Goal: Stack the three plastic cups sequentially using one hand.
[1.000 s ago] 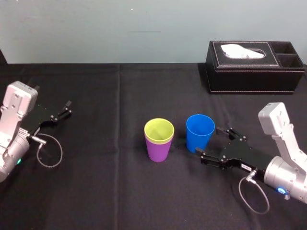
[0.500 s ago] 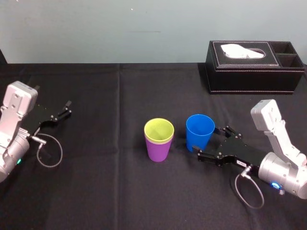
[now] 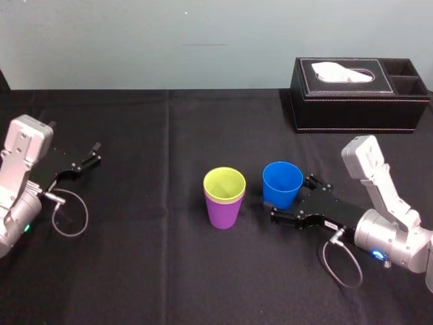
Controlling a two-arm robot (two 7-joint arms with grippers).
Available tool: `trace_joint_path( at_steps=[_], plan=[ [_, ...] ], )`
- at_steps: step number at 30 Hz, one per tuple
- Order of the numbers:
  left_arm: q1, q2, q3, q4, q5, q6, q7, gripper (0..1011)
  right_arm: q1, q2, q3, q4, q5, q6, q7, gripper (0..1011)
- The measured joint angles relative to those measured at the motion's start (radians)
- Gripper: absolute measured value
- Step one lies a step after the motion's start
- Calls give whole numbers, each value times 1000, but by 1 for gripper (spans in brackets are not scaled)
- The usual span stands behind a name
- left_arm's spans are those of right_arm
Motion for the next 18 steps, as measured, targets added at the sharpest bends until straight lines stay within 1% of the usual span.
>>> trace_joint_path(
  at_steps=[6, 18],
  plan=[
    [0, 0, 0, 0, 0, 0, 0, 1011, 24, -11, -6, 22, -4, 0, 2, 1003],
    [0, 0, 0, 0, 0, 0, 0, 1011, 44, -23, -13, 43, -4, -11, 6, 1003]
  ],
)
